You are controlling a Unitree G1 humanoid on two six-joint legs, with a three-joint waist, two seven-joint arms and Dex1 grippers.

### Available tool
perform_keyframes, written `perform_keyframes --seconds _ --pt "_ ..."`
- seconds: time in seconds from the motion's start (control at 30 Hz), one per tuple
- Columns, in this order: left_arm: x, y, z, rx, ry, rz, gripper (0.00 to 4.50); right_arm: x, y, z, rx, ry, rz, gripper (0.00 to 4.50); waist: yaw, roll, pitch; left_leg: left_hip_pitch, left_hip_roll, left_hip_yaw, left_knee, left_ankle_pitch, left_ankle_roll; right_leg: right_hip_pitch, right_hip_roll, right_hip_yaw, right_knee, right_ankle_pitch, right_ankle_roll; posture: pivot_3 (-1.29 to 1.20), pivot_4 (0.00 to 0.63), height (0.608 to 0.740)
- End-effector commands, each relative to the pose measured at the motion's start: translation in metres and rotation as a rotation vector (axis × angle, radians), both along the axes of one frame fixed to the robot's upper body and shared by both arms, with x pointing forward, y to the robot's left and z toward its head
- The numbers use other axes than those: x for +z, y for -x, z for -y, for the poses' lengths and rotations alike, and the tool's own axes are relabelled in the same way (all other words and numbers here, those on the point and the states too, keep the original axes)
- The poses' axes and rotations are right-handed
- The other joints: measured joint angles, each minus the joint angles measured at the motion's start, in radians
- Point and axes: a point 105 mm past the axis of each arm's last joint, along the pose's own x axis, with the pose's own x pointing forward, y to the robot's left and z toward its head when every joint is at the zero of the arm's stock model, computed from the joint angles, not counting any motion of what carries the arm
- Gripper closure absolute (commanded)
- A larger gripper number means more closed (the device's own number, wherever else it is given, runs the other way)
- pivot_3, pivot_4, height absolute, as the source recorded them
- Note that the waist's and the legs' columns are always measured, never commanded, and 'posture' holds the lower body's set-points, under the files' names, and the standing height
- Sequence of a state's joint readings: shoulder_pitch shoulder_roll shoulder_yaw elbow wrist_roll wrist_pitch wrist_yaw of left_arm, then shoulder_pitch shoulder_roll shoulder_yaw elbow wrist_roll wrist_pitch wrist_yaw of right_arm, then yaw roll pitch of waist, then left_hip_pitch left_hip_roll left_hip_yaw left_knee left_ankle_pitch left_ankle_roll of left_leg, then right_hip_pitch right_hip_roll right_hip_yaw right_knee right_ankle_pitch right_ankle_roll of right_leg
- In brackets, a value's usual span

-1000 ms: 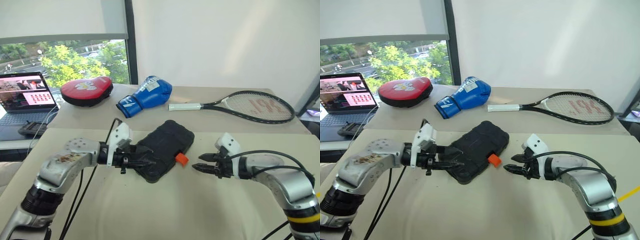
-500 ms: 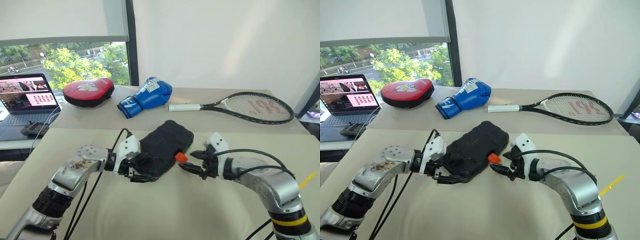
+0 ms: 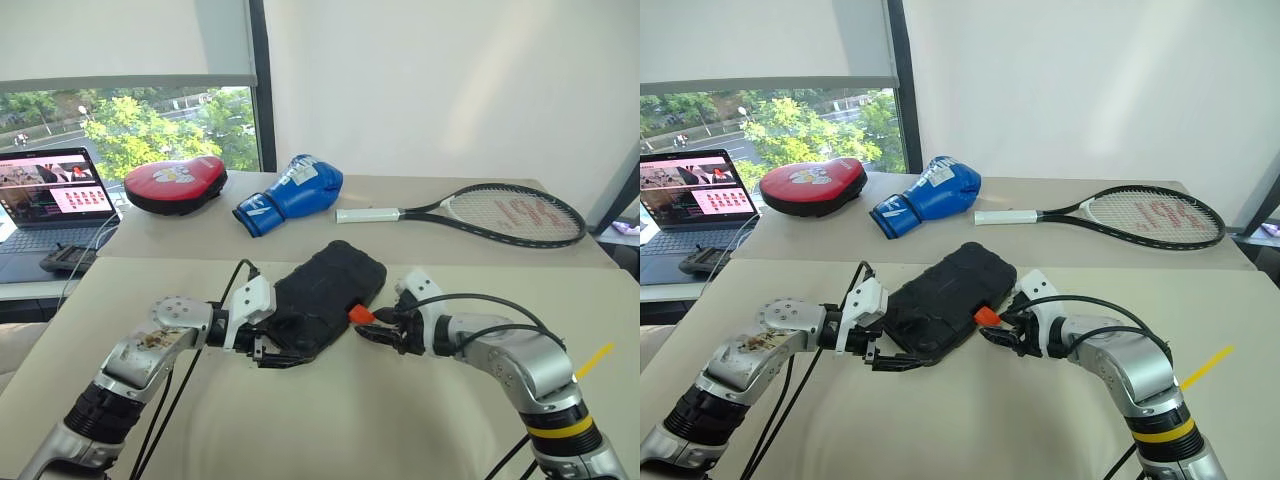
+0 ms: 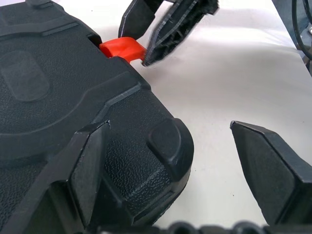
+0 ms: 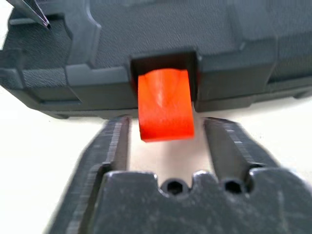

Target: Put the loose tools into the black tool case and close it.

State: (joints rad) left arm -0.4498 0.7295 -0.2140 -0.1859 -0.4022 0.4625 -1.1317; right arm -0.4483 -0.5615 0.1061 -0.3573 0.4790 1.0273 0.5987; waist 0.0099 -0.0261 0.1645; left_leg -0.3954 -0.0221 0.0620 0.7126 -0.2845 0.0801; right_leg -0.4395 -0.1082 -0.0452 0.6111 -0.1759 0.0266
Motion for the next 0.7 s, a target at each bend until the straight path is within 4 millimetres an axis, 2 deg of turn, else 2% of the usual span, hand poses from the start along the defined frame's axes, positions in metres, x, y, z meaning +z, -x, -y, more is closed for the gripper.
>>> perform_keyframes --seconds 0.03,0.3,0.33,0.37,0.57,0.7 --pt "-0.01 0.002 -0.003 0.015 -0.019 -0.036 0.25 0.013 -0.001 -0.002 0.023 -0.008 0.061 2.95 0.0 0.0 0.0 0.0 0.0 0.0 0.0 0.0 0.0 0.0 0.0 0.0 0.0 0.0 0.0 0.0 0.15 0.74" --pt "-0.011 0.001 -0.004 0.02 -0.022 -0.031 0.25 0.013 -0.003 -0.003 0.028 -0.002 0.063 2.95 0.0 0.0 0.0 0.0 0.0 0.0 0.0 0.0 0.0 0.0 0.0 0.0 0.0 0.0 0.0 0.0 0.15 0.74" --pt "-0.011 0.001 -0.004 0.019 -0.022 -0.03 0.25 0.012 -0.003 -0.003 0.029 0.0 0.064 3.2 0.0 0.0 0.0 0.0 0.0 0.0 0.0 0.0 0.0 0.0 0.0 0.0 0.0 0.0 0.0 0.0 0.15 0.74" --pt "-0.011 0.001 -0.004 0.018 -0.023 -0.029 0.25 0.012 -0.004 -0.004 0.029 0.001 0.067 3.25 0.0 0.0 0.0 0.0 0.0 0.0 0.0 0.0 0.0 0.0 0.0 0.0 0.0 0.0 0.0 0.0 0.15 0.74" --pt "-0.012 0.002 -0.002 0.019 -0.025 -0.03 0.25 0.011 -0.01 -0.012 0.038 -0.01 0.091 3.29 -0.002 0.0 0.0 0.002 0.0 0.0 0.0 -0.001 0.001 0.001 0.0 0.0 0.001 0.0 0.0 0.0 0.15 0.74" --pt "-0.013 0.004 -0.001 0.017 -0.025 -0.034 0.25 -0.001 -0.014 -0.016 0.037 -0.007 0.079 3.29 -0.014 0.0 0.0 0.006 0.001 0.0 -0.001 -0.001 0.001 0.003 0.001 0.002 0.001 0.0 0.0 0.0 0.15 0.74"
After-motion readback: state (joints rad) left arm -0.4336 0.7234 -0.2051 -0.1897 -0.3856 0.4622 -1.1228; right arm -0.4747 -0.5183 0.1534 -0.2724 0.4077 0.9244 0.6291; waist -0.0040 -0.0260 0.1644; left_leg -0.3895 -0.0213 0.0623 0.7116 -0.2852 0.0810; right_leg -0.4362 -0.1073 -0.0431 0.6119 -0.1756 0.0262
